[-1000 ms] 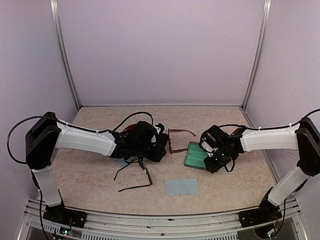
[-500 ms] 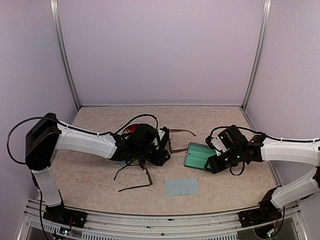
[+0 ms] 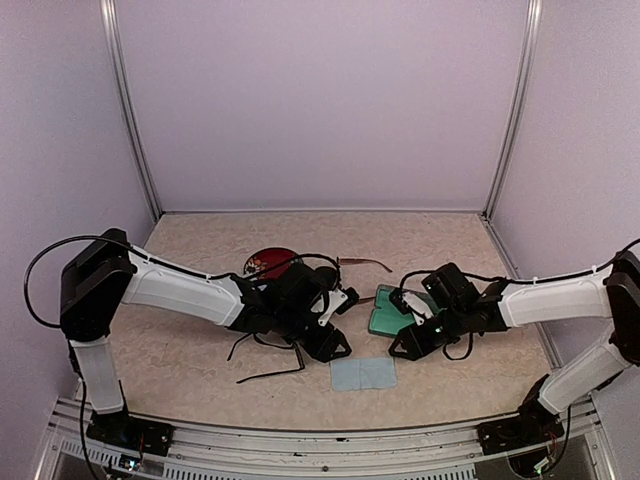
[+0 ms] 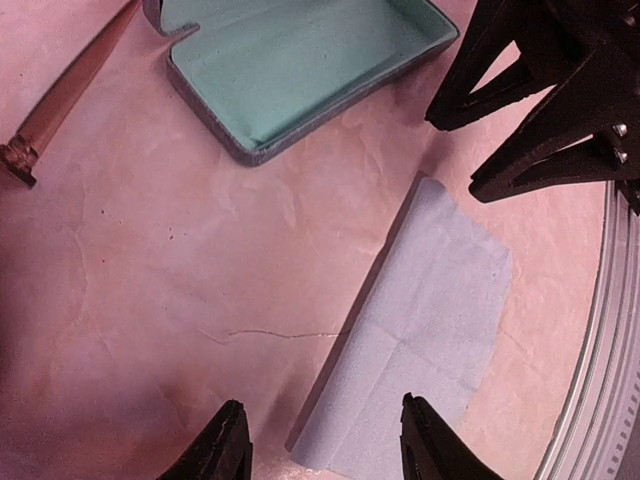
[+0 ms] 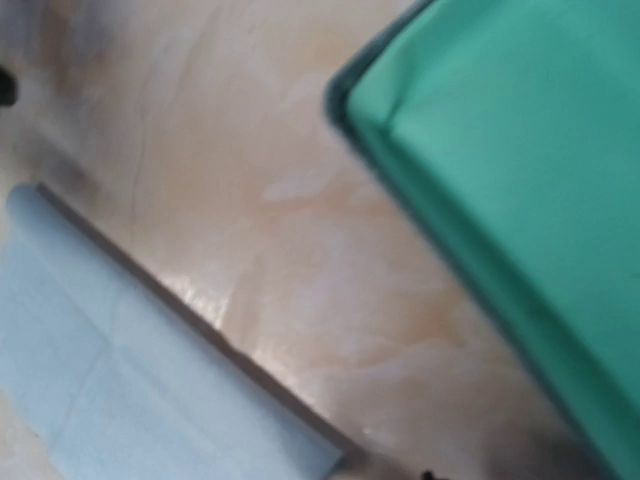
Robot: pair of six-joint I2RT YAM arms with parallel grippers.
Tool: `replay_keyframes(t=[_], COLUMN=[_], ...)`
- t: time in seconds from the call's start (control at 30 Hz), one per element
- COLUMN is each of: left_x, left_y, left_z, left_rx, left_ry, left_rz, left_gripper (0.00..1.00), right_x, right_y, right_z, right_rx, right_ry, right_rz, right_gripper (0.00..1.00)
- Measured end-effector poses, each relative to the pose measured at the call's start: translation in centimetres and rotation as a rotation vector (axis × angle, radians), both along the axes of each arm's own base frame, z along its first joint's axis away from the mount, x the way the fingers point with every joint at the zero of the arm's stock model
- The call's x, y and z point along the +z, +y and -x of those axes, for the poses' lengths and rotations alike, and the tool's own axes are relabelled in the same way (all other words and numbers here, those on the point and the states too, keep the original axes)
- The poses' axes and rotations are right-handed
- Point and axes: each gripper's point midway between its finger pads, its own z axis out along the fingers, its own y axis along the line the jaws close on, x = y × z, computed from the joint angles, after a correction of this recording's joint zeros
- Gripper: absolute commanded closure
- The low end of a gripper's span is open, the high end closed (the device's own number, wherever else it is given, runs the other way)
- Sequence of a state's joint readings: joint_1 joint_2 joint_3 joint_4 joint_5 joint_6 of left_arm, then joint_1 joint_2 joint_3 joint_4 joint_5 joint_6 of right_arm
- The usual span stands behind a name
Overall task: Organize the sunglasses
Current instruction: Move the opened sunglasses case to the center of the board, then pick up the folded cleaning cloth from the center of the board.
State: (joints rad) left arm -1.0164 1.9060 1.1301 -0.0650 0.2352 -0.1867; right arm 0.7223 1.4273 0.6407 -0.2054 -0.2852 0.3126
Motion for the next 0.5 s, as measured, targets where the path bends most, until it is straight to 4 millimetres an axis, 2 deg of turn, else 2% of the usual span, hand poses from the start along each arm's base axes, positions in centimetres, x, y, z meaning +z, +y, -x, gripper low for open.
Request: replay_keyframes(t=[0.13,0.5], left_x=[-1.2,-1.9], left_y=[0.7,1.1], left_z=[0.0,-0.4], left_rx=[-0.008,-0.014], left_ry=[0.054,0.113], left_rz=[-0.018,-0.003], left_gripper=[0.50,0.53], right_x=[-0.7,-1.8], right_y=[0.5,1.2], right_z=[0.4,0.8], right_rx=[0.024,0.053], right_ry=[0.026,0.049], right_rz=[-0.016,-0.044], right_gripper=[0.60,0.67])
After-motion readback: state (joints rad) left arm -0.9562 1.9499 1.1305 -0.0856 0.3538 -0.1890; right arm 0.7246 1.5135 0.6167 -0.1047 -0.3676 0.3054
